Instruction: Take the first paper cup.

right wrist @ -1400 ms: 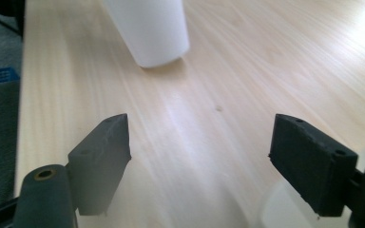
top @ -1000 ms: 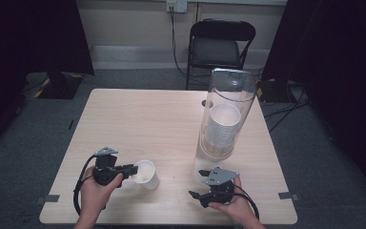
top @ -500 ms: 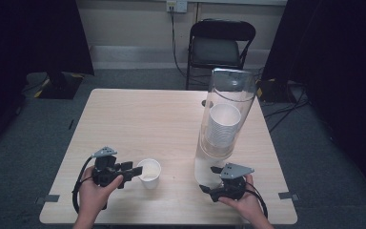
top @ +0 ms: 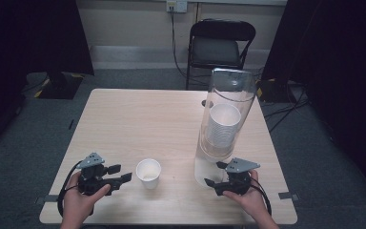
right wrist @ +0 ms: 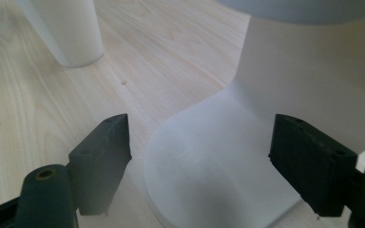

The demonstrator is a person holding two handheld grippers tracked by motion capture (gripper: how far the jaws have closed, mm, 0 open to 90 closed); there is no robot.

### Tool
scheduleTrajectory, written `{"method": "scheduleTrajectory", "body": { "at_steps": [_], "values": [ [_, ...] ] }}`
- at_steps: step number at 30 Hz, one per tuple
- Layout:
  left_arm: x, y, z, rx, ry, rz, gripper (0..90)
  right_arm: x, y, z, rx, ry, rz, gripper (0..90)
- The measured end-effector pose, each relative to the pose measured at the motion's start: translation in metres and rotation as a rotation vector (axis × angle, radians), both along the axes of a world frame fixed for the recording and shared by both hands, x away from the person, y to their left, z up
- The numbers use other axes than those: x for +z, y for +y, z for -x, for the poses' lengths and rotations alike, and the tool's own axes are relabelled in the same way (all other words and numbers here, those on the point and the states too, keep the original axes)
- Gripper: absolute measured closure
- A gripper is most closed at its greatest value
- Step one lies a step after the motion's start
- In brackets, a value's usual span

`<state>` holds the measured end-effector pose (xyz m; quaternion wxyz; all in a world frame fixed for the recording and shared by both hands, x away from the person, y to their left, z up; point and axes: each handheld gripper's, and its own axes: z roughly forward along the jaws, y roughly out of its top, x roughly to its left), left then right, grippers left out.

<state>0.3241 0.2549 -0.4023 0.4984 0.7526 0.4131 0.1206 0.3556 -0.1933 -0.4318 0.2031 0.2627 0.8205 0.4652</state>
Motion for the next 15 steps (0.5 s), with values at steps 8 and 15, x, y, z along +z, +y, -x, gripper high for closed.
{"method": "scheduleTrajectory", "body": {
  "at_steps": [8,15],
  "values": [
    [-0.024,0.015,0.000,0.021,0.026,-0.087,34.8,0.004,-0.001,-0.005,-0.010,-0.010,-0.012,20.4],
    [-0.049,0.011,-0.009,-0.022,0.057,-0.180,29.6,0.005,0.000,-0.010,-0.029,-0.005,-0.055,19.9]
  ]
}}
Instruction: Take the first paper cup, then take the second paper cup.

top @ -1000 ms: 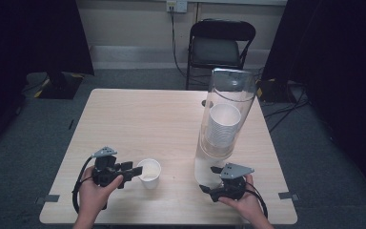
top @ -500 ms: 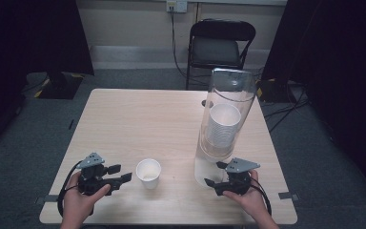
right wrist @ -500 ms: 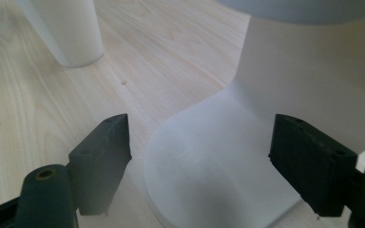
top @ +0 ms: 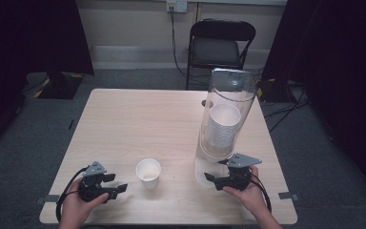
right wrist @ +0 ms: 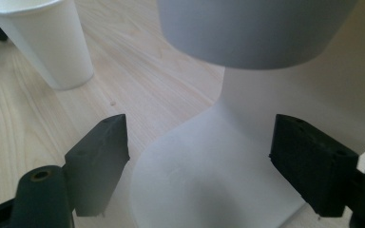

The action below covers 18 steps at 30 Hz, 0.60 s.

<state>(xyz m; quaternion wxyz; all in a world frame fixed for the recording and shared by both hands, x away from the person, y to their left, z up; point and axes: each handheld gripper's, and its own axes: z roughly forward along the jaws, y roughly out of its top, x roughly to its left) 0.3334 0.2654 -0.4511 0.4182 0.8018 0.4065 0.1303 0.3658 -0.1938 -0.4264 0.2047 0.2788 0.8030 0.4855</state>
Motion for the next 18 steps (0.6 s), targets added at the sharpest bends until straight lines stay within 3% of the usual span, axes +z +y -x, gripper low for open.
{"method": "scheduleTrajectory", "body": {
  "at_steps": [2,3,6,9,11,16,17,18],
  "values": [
    [-0.005,-0.003,-0.002,-0.015,0.007,-0.012,26.7,0.002,-0.001,-0.001,-0.003,0.005,-0.009,19.0],
    [-0.009,-0.007,-0.003,-0.021,0.006,-0.039,24.2,0.005,-0.001,-0.001,-0.002,0.004,-0.018,18.2],
    [-0.014,-0.009,-0.006,-0.046,-0.026,-0.093,20.6,0.008,-0.001,-0.001,-0.003,0.001,-0.018,16.0],
    [-0.015,-0.008,-0.007,-0.052,-0.035,-0.093,19.3,0.009,0.000,-0.001,0.003,-0.007,-0.018,14.8],
    [-0.018,-0.007,-0.006,-0.094,-0.076,-0.117,16.5,0.009,0.000,-0.001,0.000,-0.007,-0.020,14.8],
    [-0.023,-0.006,-0.004,-0.147,-0.130,-0.138,11.7,0.011,-0.001,-0.003,-0.001,-0.001,-0.027,14.7],
    [-0.025,-0.007,-0.003,-0.140,-0.124,-0.122,9.4,0.012,-0.001,-0.003,-0.003,-0.006,-0.020,14.8],
    [-0.024,-0.007,-0.004,-0.147,-0.127,-0.137,8.8,0.013,-0.001,-0.003,-0.004,-0.009,-0.020,14.7]
  ]
}}
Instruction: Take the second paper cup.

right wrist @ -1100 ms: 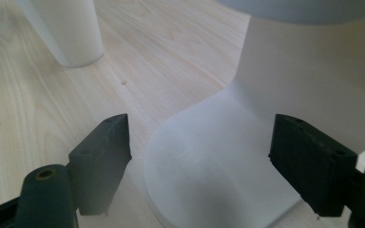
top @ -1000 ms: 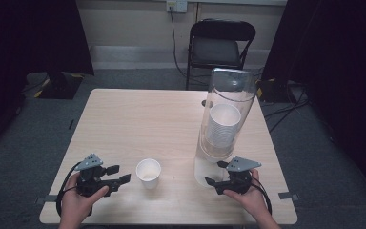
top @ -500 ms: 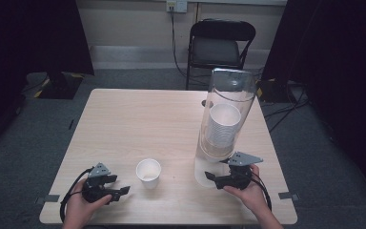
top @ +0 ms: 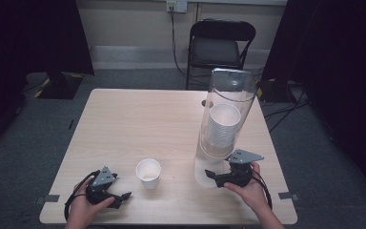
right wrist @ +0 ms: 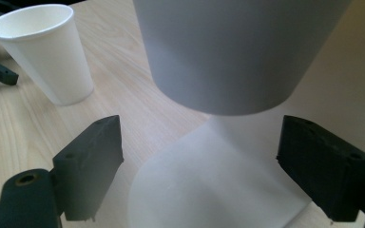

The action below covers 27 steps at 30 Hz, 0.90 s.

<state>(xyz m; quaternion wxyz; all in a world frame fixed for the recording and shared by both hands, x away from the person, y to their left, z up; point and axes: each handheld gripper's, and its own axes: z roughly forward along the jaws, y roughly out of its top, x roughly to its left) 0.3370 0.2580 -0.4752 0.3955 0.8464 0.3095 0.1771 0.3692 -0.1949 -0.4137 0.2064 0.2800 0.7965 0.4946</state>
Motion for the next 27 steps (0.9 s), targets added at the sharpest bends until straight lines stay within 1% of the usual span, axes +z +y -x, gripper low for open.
{"method": "scheduleTrajectory", "body": {
  "at_steps": [3,6,7,8,13,17,18,21,24,25,27],
  "values": [
    [0.000,-0.001,0.000,0.004,0.003,0.001,8.5,0.000,0.000,-0.001,0.000,-0.002,-0.004,14.7],
    [0.000,-0.001,0.000,0.005,0.001,0.002,8.5,0.001,0.000,-0.002,-0.007,-0.023,-0.005,15.0],
    [0.000,-0.001,0.000,0.006,0.001,0.003,8.5,0.002,0.000,-0.002,-0.009,-0.020,-0.007,15.0],
    [0.000,-0.001,0.000,0.006,0.001,0.003,8.5,0.003,0.000,-0.003,-0.008,-0.027,-0.011,15.0],
    [-0.001,-0.001,0.000,0.007,0.000,0.003,8.5,0.008,-0.001,-0.002,-0.014,-0.036,-0.019,14.9],
    [-0.001,-0.001,0.001,0.007,0.000,0.002,8.5,0.015,0.004,-0.001,0.000,-0.054,-0.018,15.1],
    [-0.001,-0.001,0.001,0.007,-0.001,0.003,8.5,0.016,0.004,-0.001,0.000,-0.052,-0.020,15.2],
    [-0.001,-0.001,0.001,0.007,0.000,0.003,8.5,0.019,0.005,0.000,-0.013,-0.051,-0.035,15.6],
    [-0.001,-0.001,0.001,0.007,-0.001,0.003,8.5,0.023,0.005,0.000,-0.010,-0.053,-0.057,18.9],
    [-0.001,-0.001,0.001,0.007,-0.001,0.003,8.5,0.024,0.005,-0.001,0.000,-0.061,-0.069,19.5],
    [-0.001,-0.001,0.001,0.007,-0.001,0.003,8.5,0.027,0.005,0.000,-0.004,-0.065,-0.067,21.5]
  ]
}}
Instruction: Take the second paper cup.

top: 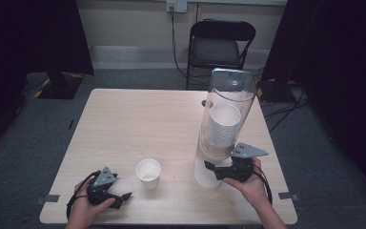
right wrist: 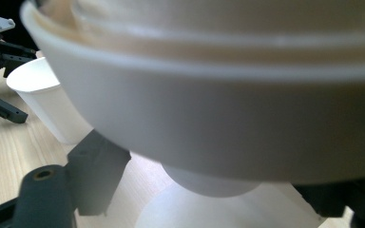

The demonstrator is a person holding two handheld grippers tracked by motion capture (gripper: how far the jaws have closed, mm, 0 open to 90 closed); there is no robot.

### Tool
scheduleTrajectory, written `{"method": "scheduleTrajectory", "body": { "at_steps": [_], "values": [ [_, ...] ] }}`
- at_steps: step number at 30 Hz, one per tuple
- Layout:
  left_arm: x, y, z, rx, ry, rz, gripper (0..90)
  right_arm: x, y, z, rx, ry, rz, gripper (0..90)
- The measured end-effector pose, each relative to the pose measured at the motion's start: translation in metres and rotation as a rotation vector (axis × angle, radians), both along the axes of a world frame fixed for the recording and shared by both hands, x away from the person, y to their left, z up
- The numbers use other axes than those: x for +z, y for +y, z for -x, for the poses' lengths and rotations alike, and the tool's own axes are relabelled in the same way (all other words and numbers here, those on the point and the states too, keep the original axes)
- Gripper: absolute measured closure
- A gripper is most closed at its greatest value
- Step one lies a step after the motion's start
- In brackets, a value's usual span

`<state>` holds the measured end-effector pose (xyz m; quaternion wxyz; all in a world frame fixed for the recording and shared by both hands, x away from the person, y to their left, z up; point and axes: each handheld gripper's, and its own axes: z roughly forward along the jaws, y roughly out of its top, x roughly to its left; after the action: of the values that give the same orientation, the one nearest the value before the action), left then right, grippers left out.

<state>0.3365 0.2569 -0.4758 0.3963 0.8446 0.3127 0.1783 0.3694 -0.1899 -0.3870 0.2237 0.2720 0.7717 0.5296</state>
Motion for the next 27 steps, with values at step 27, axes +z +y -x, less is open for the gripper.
{"method": "scheduleTrajectory", "body": {
  "at_steps": [27],
  "values": [
    [0.0000,0.0000,0.0000,0.000,0.000,0.000,8.5,0.0006,0.0030,-0.0063,-0.034,-0.018,-0.067,29.7]
  ]
}}
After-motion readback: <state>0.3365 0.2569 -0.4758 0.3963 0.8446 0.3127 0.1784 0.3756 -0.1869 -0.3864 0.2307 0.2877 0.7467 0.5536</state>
